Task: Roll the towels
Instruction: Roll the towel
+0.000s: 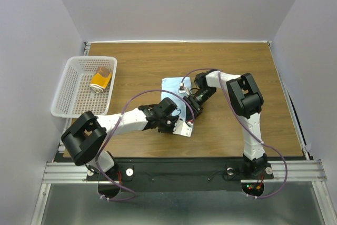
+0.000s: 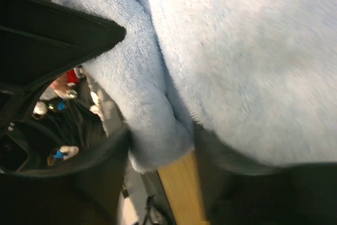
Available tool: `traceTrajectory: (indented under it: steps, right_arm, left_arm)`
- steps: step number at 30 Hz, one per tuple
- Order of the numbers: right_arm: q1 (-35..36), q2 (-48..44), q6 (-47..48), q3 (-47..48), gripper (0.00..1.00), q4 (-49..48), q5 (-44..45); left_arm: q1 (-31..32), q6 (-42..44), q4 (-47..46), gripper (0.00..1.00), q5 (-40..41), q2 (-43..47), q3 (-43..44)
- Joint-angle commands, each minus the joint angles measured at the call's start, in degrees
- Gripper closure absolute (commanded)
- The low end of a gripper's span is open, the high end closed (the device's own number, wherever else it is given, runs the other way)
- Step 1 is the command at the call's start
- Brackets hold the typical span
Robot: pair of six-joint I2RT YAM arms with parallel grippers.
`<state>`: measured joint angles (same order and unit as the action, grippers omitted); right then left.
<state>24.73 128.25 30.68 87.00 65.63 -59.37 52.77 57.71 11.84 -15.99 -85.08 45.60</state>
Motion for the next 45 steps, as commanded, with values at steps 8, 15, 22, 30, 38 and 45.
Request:
traceTrajectory:
  steps: [8, 15, 22, 30, 38, 45]
  right_arm:
    - [-9.3, -18.1, -2.5, 2.5, 0.09, -3.8, 5.0]
    - [-10.8, -36.4, -3.3, -5.6, 0.0, -14.1, 13.6]
    - [-6.0, -48.0, -2.5, -14.2, 0.02, -17.4, 15.5]
    - [9.6, -47.0, -6.5, -18.8, 0.09, -28.9, 36.0]
    - [22.1, -39.2, -4.6, -23.2, 0.13, -40.8, 49.2]
    - [26.8, -34.5, -3.1, -29.6, 0.15, -51.4, 55.7]
  left_arm:
    - [-7.8, 1.3, 23.0, 0.92, -15.9, -11.1, 13.9]
    - [-14.8, 3.5, 34.3, 0.89, -24.9, -21.6, 23.7]
    - [-20.6, 5.5, 45.2, 0.86, -29.4, -36.4, 36.4]
    - [-23.2, 5.5, 51.9, 0.84, -31.4, -46.2, 48.5]
    - [-23.6, 4.1, 52.1, 0.81, -30.8, -50.8, 52.9]
    - [-24.4, 3.9, 52.1, 0.75, -31.6, -51.8, 53.8]
